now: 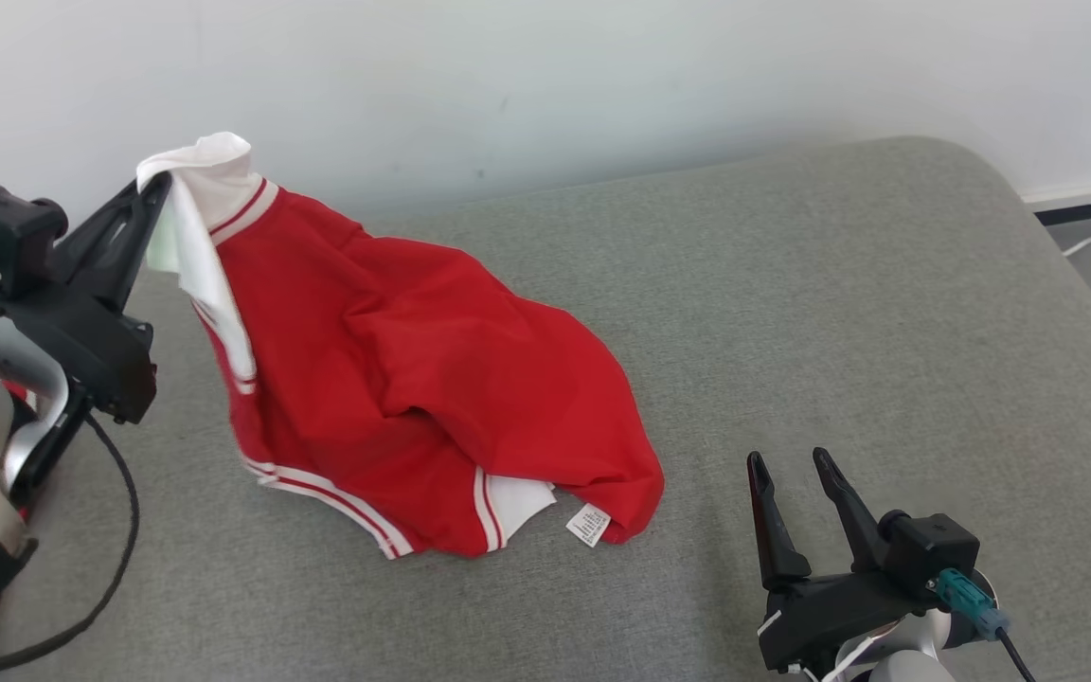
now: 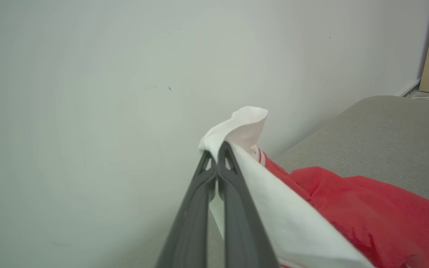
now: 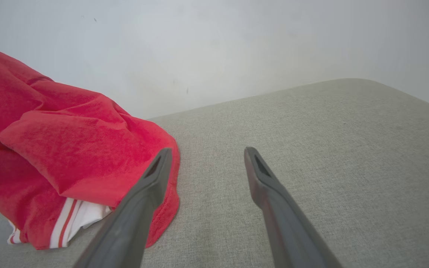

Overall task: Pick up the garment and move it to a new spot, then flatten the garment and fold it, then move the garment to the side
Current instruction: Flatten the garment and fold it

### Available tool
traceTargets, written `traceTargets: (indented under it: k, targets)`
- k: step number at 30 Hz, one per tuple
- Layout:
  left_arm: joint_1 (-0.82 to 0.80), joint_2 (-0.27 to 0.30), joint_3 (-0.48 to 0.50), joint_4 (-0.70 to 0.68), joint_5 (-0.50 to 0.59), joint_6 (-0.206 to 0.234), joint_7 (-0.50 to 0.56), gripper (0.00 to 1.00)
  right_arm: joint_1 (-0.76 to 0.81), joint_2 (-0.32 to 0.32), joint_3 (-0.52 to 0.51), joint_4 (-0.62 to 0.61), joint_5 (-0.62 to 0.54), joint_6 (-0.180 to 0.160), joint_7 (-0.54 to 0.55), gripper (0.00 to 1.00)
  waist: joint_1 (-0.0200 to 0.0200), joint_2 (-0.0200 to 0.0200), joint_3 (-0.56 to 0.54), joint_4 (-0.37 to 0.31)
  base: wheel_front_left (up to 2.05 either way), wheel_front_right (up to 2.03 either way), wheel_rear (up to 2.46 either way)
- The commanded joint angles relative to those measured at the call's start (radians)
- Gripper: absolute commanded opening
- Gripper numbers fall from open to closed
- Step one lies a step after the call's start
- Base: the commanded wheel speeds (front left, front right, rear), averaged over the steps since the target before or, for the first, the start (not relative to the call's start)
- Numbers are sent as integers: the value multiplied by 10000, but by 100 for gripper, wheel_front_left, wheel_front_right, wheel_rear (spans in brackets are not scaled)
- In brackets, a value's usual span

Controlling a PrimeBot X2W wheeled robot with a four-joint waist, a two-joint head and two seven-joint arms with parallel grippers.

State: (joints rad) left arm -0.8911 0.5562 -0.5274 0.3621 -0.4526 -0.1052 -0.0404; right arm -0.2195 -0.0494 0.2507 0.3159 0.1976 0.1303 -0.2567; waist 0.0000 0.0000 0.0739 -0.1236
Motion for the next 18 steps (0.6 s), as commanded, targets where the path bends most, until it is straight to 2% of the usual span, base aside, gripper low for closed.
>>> traceTargets:
  k: [1, 6, 17, 18]
  targets:
    - [-123, 107, -70, 68, 103, -41, 39, 0, -59, -16, 10, 18, 75, 8, -57, 100, 0, 0, 22, -144, 0, 0, 0]
    - [-590, 295, -312, 540, 300, -123, -16, 0, -129, -16, 5, 22, 44, 8, -76, 100, 0, 0, 124, -418, 0, 0, 0]
    - [-1411, 112, -701, 2761, 503, -209, -1298, 0, -320, -16, 102, -10, -20, 8, -90, 100, 0, 0, 568, -864, 0, 0, 0]
    - [-1435, 107, -770, 2994, 512, -216, -1370, 9, -332, -16, 92, 4, -29, 8, -90, 100, 0, 0, 590, -886, 0, 0, 0]
